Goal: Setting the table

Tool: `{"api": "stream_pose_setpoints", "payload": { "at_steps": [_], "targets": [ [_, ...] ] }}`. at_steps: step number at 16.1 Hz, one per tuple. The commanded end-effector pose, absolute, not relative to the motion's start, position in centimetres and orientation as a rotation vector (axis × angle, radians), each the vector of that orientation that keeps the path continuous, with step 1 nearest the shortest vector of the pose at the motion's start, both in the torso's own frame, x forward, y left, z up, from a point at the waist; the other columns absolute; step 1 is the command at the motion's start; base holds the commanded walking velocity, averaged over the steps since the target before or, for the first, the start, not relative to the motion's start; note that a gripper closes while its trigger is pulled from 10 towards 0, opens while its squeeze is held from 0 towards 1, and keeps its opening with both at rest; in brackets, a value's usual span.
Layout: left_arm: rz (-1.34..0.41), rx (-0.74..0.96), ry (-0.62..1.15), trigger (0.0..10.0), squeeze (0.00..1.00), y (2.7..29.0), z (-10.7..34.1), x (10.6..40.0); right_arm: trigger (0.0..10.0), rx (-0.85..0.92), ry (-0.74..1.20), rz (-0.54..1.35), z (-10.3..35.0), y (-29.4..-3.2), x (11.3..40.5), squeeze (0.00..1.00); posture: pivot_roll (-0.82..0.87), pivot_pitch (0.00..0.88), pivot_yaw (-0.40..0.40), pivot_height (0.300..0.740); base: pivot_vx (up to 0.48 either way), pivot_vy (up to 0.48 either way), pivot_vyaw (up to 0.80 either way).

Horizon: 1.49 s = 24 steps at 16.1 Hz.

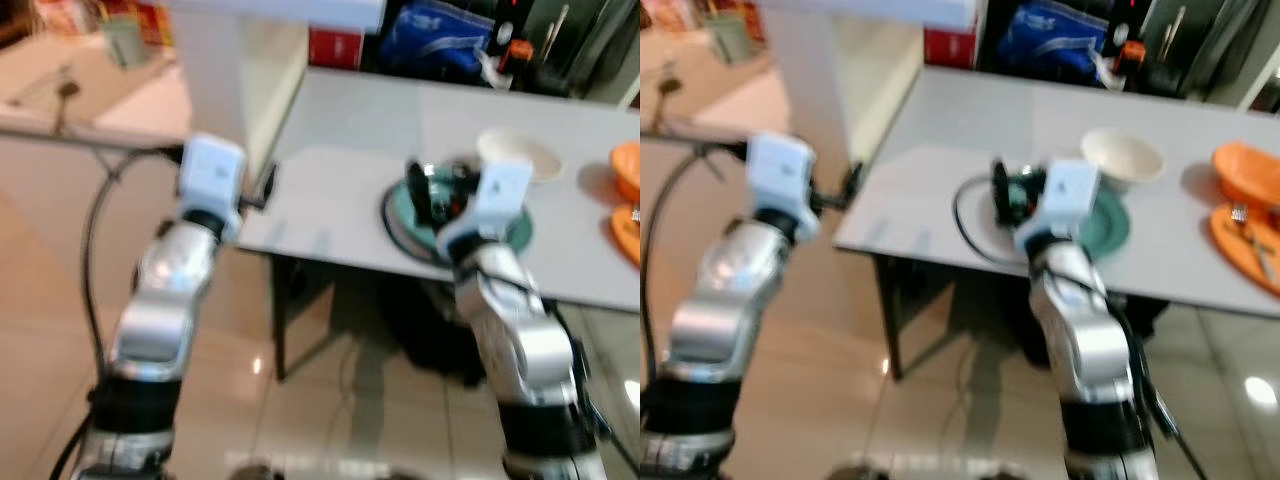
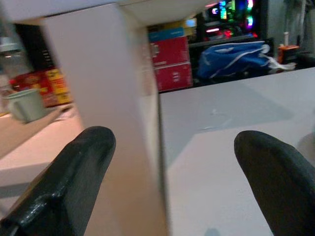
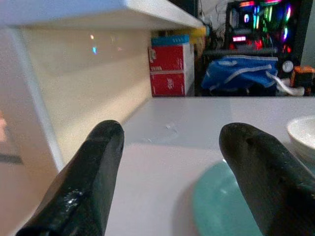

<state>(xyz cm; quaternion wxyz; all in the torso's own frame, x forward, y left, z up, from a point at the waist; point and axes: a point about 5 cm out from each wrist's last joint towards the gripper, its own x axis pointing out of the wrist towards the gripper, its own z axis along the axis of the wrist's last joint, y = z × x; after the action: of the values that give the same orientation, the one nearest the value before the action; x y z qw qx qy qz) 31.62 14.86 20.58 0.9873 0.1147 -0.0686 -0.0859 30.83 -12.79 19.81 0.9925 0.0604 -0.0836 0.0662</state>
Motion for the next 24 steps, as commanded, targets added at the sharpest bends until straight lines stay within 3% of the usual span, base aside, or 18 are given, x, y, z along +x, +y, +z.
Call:
{"api": "stream_pose_setpoints", "payload": {
  "at_steps": [1,7,10,17,20,24],
  "targets": [
    [-0.179,0.239,-0.134,10.0,0.00,14.3,20.4,31.7,10.0,0.116,-0.142,0.112,19.3,-12.9,31.1,0.00,0.13,0.045,-0.035,0.740,0.000,0.480,0.00],
    [-0.166,0.247,-0.119,10.0,0.00,14.6,19.9,32.1,10.0,0.097,-0.180,0.091,19.6,-12.0,31.2,0.00,0.09,0.082,0.016,0.740,0.000,0.480,0.00],
    [-0.173,0.291,-0.138,10.0,0.00,13.8,20.0,31.5,10.0,0.123,-0.183,0.083,19.0,-12.9,30.5,0.00,0.09,0.124,-0.023,0.740,0.000,0.480,0.00],
    [-0.150,0.245,-0.149,10.0,0.00,13.9,19.8,29.6,10.0,0.137,-0.163,0.165,19.0,-11.8,28.8,0.00,0.07,0.138,-0.084,0.740,0.000,0.480,-0.11],
    [-0.130,0.227,-0.127,10.0,0.00,14.4,19.2,28.7,10.0,0.154,-0.145,0.186,18.5,-11.1,28.7,0.00,0.08,0.134,-0.057,0.740,0.000,0.480,-0.80],
    [-0.145,0.217,-0.131,10.0,0.00,14.1,19.3,29.1,10.0,0.101,-0.137,0.094,18.2,-13.1,28.7,0.00,0.05,0.123,-0.019,0.740,0.000,0.240,-0.27]
  ]
}}
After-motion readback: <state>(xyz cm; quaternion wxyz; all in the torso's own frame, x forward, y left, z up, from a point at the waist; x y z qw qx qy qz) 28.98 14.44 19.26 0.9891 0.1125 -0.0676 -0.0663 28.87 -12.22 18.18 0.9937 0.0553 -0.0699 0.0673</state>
